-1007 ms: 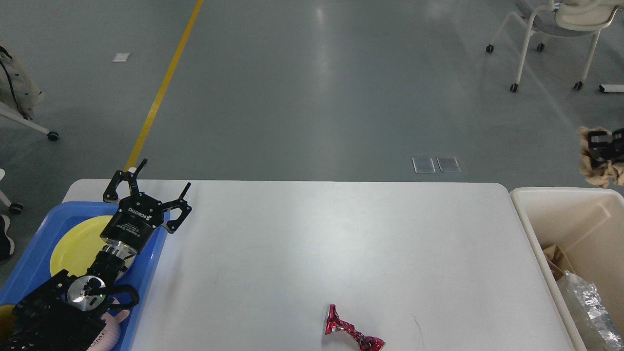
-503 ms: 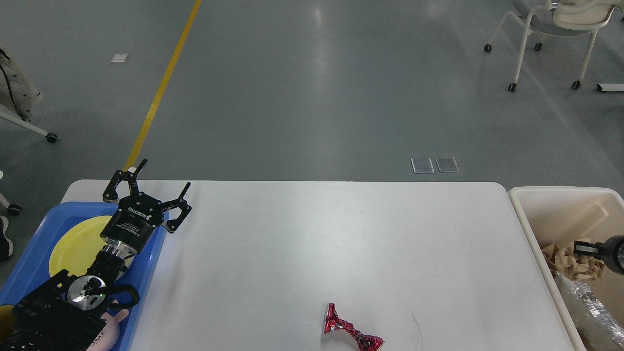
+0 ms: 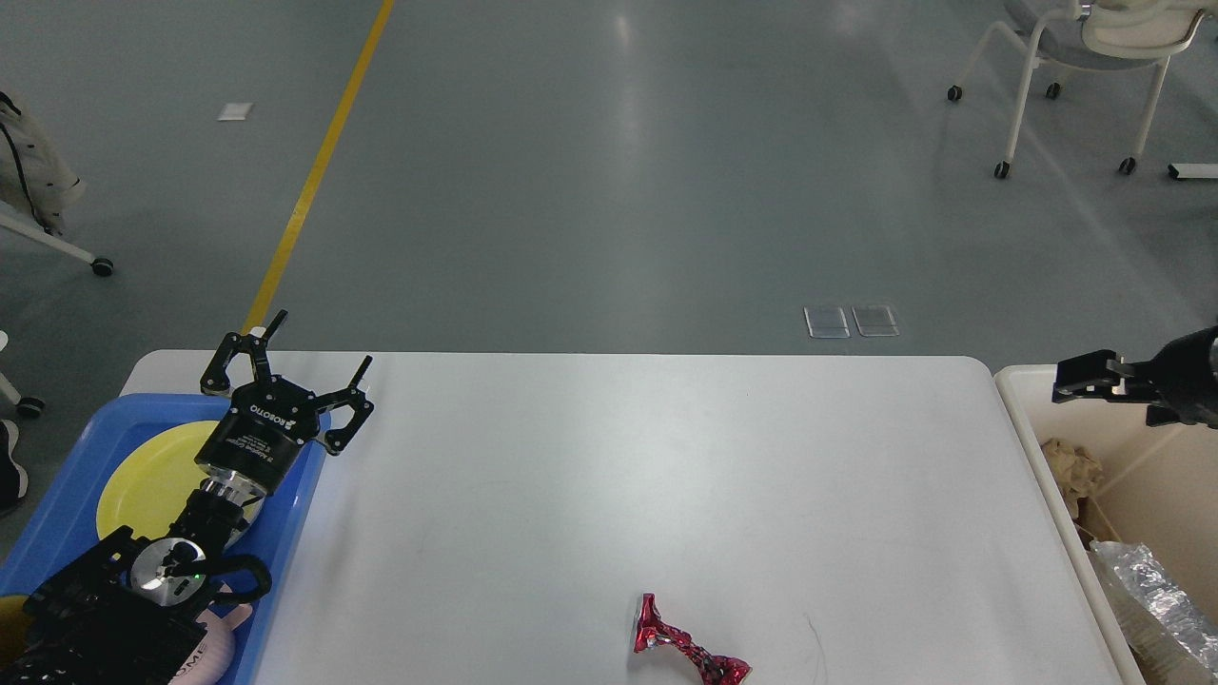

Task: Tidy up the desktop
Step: 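Reach the right gripper down and grasp the red wrapper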

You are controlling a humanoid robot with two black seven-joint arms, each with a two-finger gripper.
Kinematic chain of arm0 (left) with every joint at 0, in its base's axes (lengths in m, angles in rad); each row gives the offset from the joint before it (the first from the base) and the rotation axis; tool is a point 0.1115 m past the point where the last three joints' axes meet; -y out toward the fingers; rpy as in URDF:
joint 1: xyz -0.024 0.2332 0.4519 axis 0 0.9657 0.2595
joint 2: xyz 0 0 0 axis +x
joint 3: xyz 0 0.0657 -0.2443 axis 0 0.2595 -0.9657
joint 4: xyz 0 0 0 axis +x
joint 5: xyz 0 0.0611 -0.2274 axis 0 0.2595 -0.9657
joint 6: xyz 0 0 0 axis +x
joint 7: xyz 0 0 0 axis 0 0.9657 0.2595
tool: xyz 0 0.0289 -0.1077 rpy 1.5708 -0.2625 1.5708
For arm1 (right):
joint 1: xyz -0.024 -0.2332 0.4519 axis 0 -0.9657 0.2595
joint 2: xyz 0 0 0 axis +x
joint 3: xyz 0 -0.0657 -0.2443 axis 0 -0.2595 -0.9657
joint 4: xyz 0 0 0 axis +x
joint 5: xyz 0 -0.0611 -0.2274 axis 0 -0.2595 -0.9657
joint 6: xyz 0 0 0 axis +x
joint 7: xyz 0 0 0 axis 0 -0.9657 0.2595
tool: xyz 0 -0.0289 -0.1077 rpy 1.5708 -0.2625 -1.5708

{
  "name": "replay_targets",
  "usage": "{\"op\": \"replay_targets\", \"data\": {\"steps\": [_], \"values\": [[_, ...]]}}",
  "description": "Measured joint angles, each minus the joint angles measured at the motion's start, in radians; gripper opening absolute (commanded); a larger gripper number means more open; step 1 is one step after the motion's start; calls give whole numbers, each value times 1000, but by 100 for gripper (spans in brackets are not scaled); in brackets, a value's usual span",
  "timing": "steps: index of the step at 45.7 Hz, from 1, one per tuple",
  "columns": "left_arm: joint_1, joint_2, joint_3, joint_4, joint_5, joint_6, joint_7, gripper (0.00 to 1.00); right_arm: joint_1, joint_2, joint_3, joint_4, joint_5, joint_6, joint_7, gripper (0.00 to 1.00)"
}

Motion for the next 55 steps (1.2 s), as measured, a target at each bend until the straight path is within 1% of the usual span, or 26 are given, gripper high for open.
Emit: {"op": "replay_targets", "data": {"steps": [3,5,7,9,11,14,15,17,20,23,27,29,31,36,39,41,48,55], "values": [[0,0,0,0,0,0,0,99,189,-1,-62,154,0,134,3,100],[0,0,0,0,0,0,0,99,330,6,-86,254,2,249,6,100],[0,0,0,0,0,0,0,99,471,14,-90,334,5,370,9,100],[0,0,0,0,0,0,0,99,596,16,-77,383,8,451,12,100],[0,0,0,0,0,0,0,99,738,14,-37,413,11,500,17,100],[0,0,0,0,0,0,0,99,941,-4,37,429,15,527,22,100],[0,0,0,0,0,0,0,99,980,-10,56,431,15,530,24,100],[0,0,0,0,0,0,0,99,1012,-22,80,437,18,534,24,100],[1,0,0,0,0,0,0,99,1007,-32,84,459,17,537,20,100],[1,0,0,0,0,0,0,99,957,-34,65,505,18,538,16,100],[1,0,0,0,0,0,0,99,860,-33,43,604,28,535,12,100],[1,0,0,0,0,0,0,99,797,-22,38,656,46,496,11,100],[1,0,1,0,0,0,0,99,725,6,37,691,67,417,10,100],[1,0,1,0,0,0,0,99,511,145,37,732,117,130,8,100],[1,0,2,0,0,0,0,99,400,245,37,736,133,-20,6,100],[0,0,2,0,0,0,0,99,338,308,39,736,140,-103,6,100],[-1,0,2,0,0,0,0,99,169,496,48,719,189,-285,4,100],[-1,0,2,0,0,0,0,99,39,620,50,683,218,-404,4,100]]}}
